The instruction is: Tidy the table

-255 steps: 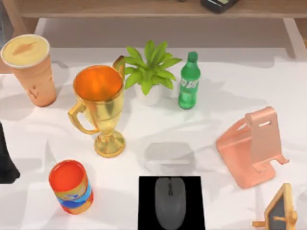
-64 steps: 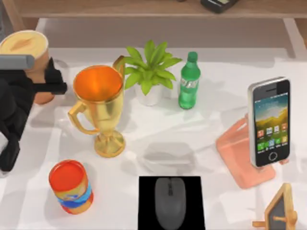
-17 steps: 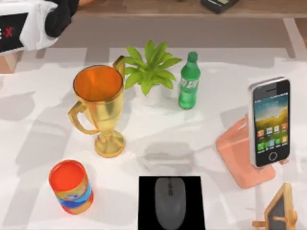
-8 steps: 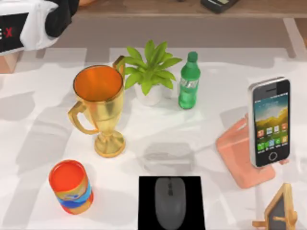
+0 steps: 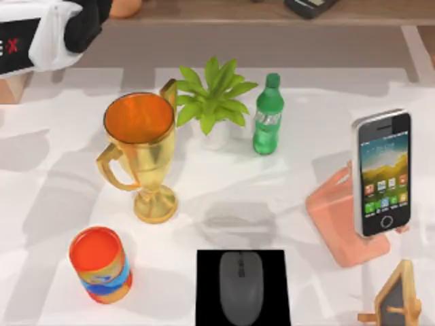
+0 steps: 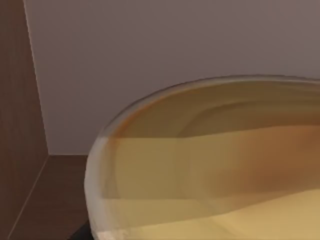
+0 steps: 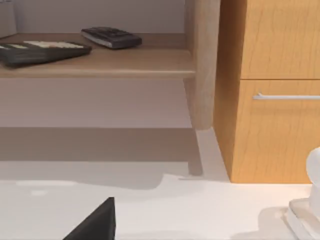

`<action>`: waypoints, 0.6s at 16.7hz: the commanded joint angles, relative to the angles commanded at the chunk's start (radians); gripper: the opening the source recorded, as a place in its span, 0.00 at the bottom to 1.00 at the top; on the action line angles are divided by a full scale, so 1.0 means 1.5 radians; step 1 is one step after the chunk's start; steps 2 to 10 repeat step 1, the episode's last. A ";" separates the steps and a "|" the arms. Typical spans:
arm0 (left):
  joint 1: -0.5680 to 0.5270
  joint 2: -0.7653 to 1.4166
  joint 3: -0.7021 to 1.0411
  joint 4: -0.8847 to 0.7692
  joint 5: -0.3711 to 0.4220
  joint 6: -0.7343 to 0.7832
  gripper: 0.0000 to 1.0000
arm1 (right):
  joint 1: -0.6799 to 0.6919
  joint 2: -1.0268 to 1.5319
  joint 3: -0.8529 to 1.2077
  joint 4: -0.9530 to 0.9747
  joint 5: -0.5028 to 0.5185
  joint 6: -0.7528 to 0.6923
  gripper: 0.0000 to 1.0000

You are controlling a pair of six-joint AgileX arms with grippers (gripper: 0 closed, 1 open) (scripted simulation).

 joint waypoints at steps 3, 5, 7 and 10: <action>0.000 0.000 0.000 0.000 0.000 0.000 1.00 | 0.000 0.000 0.000 0.000 0.000 0.000 1.00; 0.000 0.000 0.000 0.000 0.000 0.000 1.00 | 0.000 0.000 0.000 0.000 0.000 0.000 1.00; 0.000 0.000 0.000 0.000 0.000 0.000 1.00 | 0.000 0.000 0.000 0.000 0.000 0.000 1.00; 0.000 0.000 0.000 0.000 0.000 0.000 1.00 | 0.000 0.000 0.000 0.000 0.000 0.000 1.00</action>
